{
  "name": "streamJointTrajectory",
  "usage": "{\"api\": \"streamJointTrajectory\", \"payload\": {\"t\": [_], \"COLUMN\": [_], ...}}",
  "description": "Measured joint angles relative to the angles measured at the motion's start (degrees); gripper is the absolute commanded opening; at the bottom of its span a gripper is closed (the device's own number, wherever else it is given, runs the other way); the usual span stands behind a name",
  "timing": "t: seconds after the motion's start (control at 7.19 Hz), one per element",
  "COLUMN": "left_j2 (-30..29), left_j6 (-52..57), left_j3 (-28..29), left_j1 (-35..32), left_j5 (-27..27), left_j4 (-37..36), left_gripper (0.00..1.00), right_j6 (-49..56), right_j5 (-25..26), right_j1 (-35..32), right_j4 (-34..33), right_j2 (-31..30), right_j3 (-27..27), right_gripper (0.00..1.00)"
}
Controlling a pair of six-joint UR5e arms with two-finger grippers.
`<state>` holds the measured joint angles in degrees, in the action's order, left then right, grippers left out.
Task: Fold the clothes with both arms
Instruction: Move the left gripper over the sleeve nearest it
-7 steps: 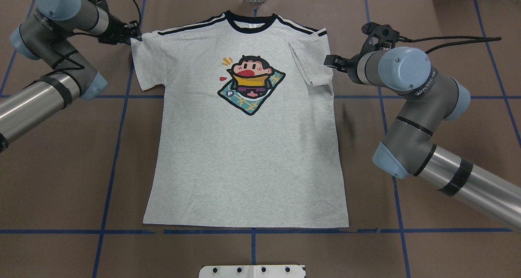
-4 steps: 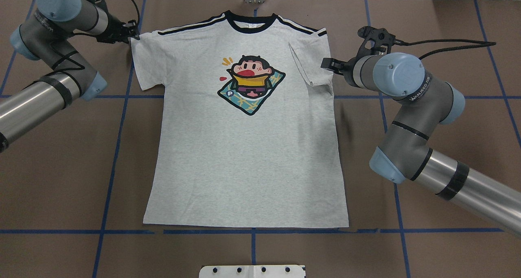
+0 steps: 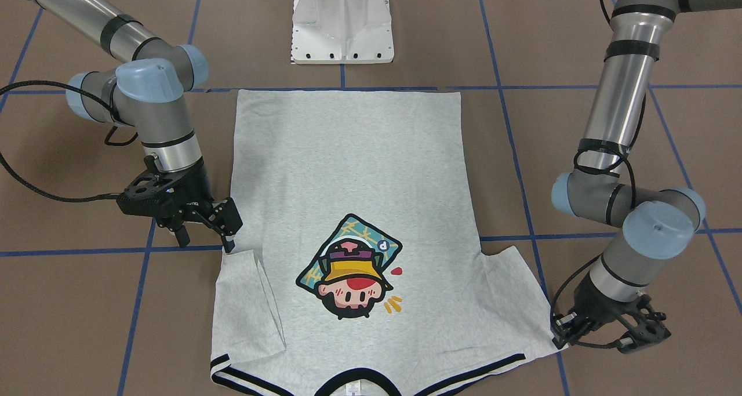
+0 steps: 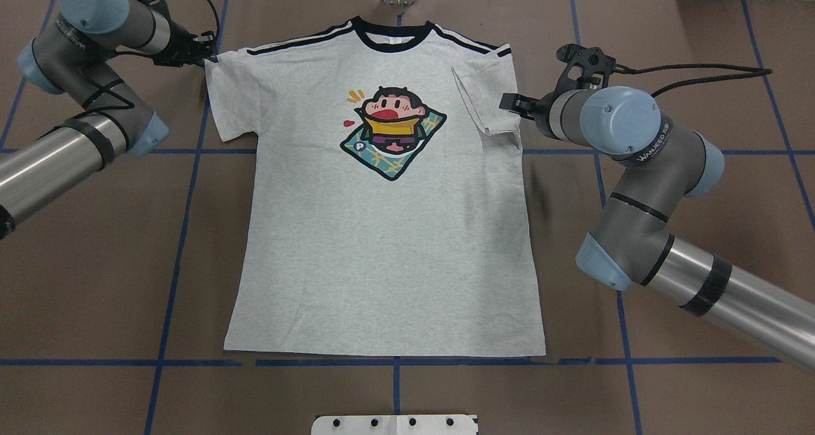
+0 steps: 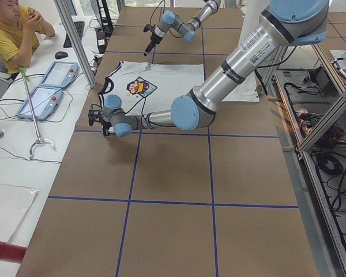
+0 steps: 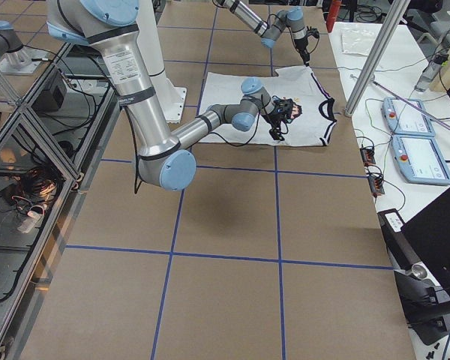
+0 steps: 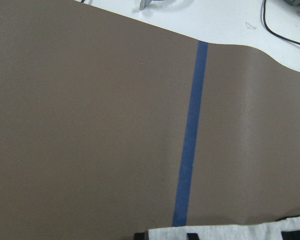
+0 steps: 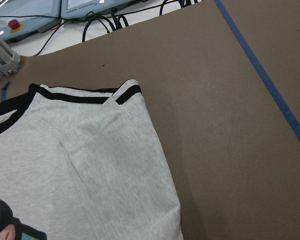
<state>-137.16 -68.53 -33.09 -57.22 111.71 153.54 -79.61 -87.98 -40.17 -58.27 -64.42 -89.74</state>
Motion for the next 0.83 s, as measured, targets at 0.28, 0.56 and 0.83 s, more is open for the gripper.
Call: {"api": "streamJointTrajectory", "payload": {"t": [0.28,0.56,0.83], "left_j2": [0.0,-0.1,-0.3], "left_j6": [0.1,0.1,0.1], "left_j3": [0.1,0.4,0.5], "left_j1": [0.0,0.1,0.2], "left_j5": [-0.3,-0.9,-1.0], "left_j4": [0.0,0.0,0.0], "left_gripper": [0.26,0.0,0.0], "right_j6": [0.0,0.0,0.0], "right_j5": [0.0,-0.1,-0.1], "right_j1": [0.0,0.0,0.0], "right_j4": [0.0,0.0,0.0], "right_j2": [0.0,0.3,0.4], "right_j3": [0.0,0.0,-0.1], "right_gripper": [1.0,1.0,1.0]}}
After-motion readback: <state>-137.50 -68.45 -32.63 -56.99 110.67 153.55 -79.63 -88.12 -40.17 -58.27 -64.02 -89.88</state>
